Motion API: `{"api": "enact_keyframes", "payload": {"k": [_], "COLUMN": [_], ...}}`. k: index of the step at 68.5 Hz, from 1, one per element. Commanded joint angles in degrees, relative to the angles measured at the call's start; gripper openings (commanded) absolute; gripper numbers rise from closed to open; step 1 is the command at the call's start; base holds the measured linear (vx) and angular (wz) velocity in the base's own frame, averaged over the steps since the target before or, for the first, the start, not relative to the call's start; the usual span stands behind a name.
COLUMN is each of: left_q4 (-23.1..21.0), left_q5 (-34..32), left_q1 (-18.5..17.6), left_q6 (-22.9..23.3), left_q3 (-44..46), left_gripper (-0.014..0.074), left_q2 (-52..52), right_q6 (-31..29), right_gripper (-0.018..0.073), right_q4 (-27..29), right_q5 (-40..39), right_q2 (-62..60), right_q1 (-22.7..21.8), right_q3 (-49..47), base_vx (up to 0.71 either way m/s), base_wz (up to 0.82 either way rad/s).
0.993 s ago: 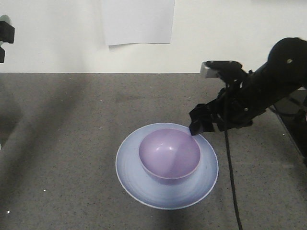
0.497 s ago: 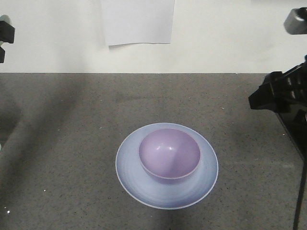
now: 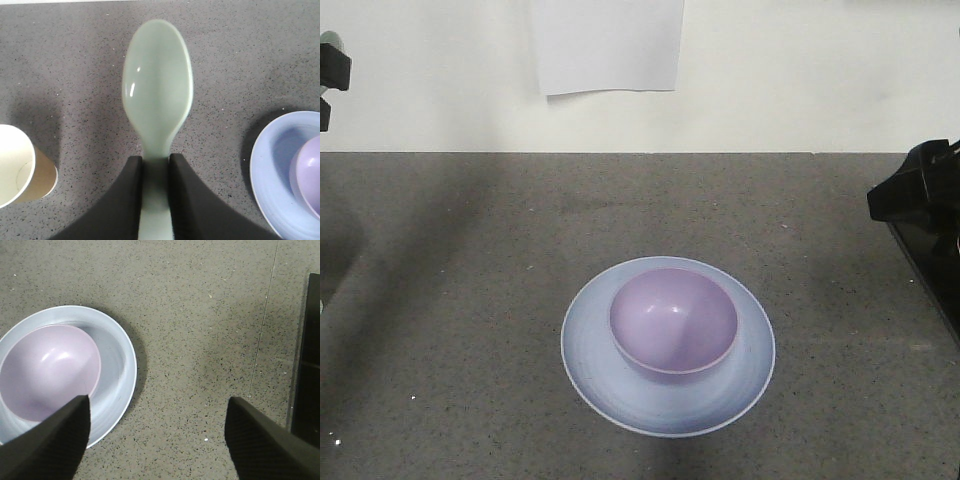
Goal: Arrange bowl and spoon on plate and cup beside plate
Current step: 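Raise the right gripper away from the bowl, then swing the left gripper holding the green spoon over the bowl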
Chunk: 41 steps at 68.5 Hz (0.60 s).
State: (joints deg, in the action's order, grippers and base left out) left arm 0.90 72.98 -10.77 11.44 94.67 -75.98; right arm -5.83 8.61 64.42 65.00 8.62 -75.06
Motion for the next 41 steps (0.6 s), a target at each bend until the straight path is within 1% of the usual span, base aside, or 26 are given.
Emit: {"api": "enact_keyframes", "payload": {"k": [1,12,24,30,33,36,41], "left_q4": [-0.2,-0.2,-0.9,-3.9,-5.9,-8.5,-11.5], "left_q5": [-1.4,-2.2,-1.4,-1.5,-1.6,-1.4,-1.3], "left_q1": [-0.4,-0.4,-0.4,-0.4,-0.4,-0.5,-1.0], "left_q6": [-0.1,-0.1,-0.5,-4.2,-6.6,-8.4,-11.0], "left_q3": [1.4,1.4,1.4,1.4,1.4,1.6,1.6], "left_gripper": [-0.0006,-0.0006,-0.0006,-0.0006,-0.0006,-0.0008,-0.0008], "left_q2": [1.5,1.5,1.5,1.4,1.0,0.7,-0.5], "right_q6": [0.1,0.1,0.1,0.1,0.1,0.1,0.1], "right_gripper": [0.0545,0.0545,0.0545,0.0545,0.0542,0.0542,0.0542], "right_q4": [-0.2,-0.2,-0.2,-0.2,-0.2,-0.2,-0.2], "right_q5": [-3.6,-4.1,-4.3,-4.3,-4.5,-4.5,-4.5], "right_q2": [-1.0,-1.0,-1.0,-1.0,-1.0,-1.0,-1.0], "right_q1": [-0.3,-0.3,-0.3,-0.3,-0.3,-0.3,-0.3], "right_q3": [-1.4,-1.4,-1.4,-1.4,-1.4,-1.4,-1.4], "base_vx": [0.00,0.00,0.00,0.00,0.00,0.00,0.00], "base_wz": [0.00,0.00,0.00,0.00,0.00,0.00,0.00]}}
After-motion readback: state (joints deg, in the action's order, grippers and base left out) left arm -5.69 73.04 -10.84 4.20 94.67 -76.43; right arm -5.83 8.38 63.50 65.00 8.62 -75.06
